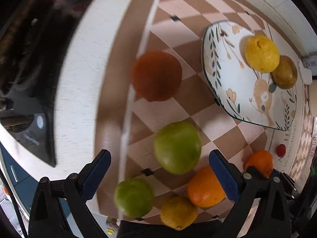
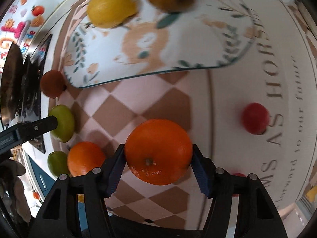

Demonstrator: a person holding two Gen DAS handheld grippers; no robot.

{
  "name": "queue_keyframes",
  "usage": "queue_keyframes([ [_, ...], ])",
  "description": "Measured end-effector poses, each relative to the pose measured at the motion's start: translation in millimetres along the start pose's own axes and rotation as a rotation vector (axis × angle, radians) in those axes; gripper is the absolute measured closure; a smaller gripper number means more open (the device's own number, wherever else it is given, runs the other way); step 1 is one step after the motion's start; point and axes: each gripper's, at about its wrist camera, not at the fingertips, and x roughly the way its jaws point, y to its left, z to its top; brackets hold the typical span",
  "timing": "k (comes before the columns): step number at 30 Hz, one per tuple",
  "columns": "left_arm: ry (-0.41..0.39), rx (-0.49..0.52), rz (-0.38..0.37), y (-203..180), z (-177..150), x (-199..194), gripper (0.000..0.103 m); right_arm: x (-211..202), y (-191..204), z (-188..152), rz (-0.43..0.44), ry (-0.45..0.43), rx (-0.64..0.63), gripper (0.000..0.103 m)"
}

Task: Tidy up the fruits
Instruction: 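Grasp the large orange with right tool while left tool grasps a green apple, then carry the orange onto the plate and open right tool while left tool releases the green apple there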

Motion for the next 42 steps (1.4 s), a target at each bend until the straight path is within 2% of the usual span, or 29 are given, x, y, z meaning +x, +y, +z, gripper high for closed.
queue_keyframes([
  [2,0.011,-0.006,-0.029,-0.3,2.0,7.2,0.008,0.6,-5.1,0.4,0.023,0.004,0.014,0.037],
  [4,0.028,-0.007,-0.042,-0.5,3.5,15.1,0.034,-1.2,-9.2,-0.4,0.023,0.005,0.013,0.036],
  [6,0.031,-0.007,-0.085,-1.3,3.6,19.1,0.043,-0.6,-10.0,0.5,0.024,0.007,0.022,0.036],
  [8,0.011,0.010,-0.091,-6.2,1.2,17.3,0.051,0.8,-9.9,0.9,0.027,0.022,0.028,0.036],
  [10,0.000,0.031,-0.054,-12.5,-1.7,15.7,0.051,-3.4,-12.4,0.9,0.034,0.027,0.032,0.034],
  [12,-0.004,0.046,-0.050,-14.3,-6.3,16.0,0.051,-11.6,-13.2,1.5,0.026,0.014,0.019,0.029],
  [18,-0.030,0.041,-0.058,-18.0,-11.3,16.8,0.051,-14.6,-5.8,4.1,-0.018,0.005,-0.027,0.028],
  [23,-0.036,0.062,-0.036,-21.3,4.1,9.3,0.051,-9.3,1.6,2.8,-0.073,-0.009,-0.074,0.036],
  [28,-0.053,0.058,-0.035,-24.7,-2.2,3.2,0.051,-15.2,0.6,-1.4,-0.048,-0.020,-0.062,0.037],
  [32,-0.098,0.059,-0.084,-24.9,-1.8,-23.4,0.051,-36.2,3.1,2.6,-0.005,-0.061,-0.052,0.037],
  [38,-0.181,0.102,-0.152,-50.6,29.0,-78.2,0.051,-61.6,13.5,41.5,0.022,-0.131,-0.059,0.037],
  [42,-0.192,0.115,-0.118,-62.1,73.2,-80.6,0.051,-57.4,19.0,77.6,-0.005,-0.149,-0.063,0.037],
])
